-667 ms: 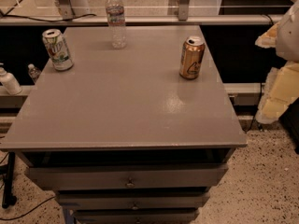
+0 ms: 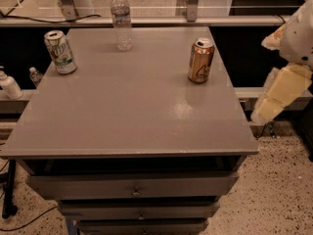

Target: Pick 7up can

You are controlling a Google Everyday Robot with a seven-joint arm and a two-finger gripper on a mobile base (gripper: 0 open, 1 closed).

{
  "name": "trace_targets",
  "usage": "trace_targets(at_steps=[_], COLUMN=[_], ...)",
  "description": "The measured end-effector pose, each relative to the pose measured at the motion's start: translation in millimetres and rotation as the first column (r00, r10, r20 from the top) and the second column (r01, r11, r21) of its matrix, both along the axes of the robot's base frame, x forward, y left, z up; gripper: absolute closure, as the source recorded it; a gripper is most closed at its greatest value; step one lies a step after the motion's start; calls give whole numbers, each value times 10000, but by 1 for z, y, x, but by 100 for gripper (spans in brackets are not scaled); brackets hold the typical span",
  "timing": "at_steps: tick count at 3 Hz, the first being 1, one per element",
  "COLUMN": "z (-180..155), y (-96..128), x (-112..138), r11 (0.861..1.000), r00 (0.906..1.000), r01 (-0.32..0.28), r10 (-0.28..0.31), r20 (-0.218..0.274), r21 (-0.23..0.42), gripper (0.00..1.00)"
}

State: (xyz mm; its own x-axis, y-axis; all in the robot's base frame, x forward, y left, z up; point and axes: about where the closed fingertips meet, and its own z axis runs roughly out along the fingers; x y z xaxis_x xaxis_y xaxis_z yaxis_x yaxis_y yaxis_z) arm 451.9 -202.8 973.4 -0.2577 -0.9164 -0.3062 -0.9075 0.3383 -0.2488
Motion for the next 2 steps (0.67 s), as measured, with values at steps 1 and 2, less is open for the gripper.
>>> trace_targets(at_steps=[1, 2], z=[-16, -23], y=[36, 81], x=[18, 33], r11=[9831, 9438], r00=[9985, 9983], r01=[533, 460], r10=[-543, -553], r20=[10, 191], r21=[1753, 3272], gripper=[0, 0])
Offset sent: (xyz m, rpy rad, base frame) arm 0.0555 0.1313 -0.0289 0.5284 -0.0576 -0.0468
